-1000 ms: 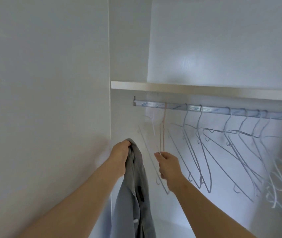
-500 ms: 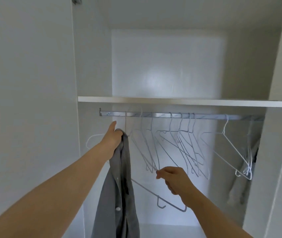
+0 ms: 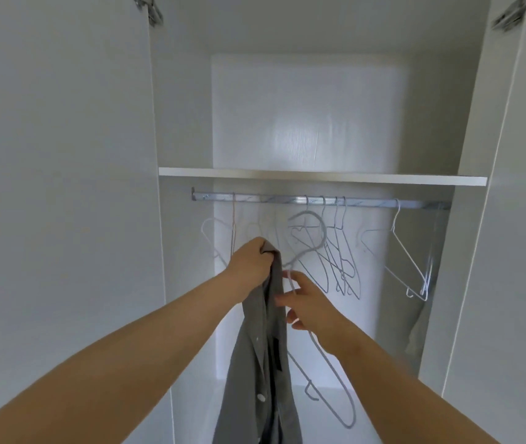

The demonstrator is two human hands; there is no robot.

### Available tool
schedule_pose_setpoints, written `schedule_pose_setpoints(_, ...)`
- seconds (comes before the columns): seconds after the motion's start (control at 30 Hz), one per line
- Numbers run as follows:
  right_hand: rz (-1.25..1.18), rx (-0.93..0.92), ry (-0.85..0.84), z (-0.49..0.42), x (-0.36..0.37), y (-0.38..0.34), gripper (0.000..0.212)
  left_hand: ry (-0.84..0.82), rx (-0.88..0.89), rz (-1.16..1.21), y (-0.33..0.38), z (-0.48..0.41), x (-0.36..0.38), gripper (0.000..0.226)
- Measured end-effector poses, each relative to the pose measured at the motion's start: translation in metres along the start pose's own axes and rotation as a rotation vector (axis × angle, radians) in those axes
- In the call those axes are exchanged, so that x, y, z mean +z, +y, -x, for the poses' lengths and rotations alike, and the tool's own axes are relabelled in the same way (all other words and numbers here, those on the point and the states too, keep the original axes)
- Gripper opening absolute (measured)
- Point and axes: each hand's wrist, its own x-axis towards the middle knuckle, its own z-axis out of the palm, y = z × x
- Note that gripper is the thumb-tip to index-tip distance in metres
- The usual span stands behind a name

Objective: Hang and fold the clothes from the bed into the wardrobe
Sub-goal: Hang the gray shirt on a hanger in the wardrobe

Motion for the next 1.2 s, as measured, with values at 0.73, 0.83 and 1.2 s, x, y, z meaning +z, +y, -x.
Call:
schedule_pose_setpoints(0.73,-0.354,-0.284,0.430,0.027,-0.036,-0.031,0.030,0.163,-0.436,0.480,-0.005,-0.019,-0.109,0.019)
schedule_pose_setpoints(0.83,-0.314,-0.267,0.348,0.030,-0.039,-0.021,0.034,0.218,-0.371,0.481,-0.014,-0.026,-0.116,0.022)
schedule_pose_setpoints(1.2,-0.018,-0.134,0.189,0.030,-0.024,-0.007,0.037,0.038,-0.442,0.622,0.001,-0.018,-0.114,0.043)
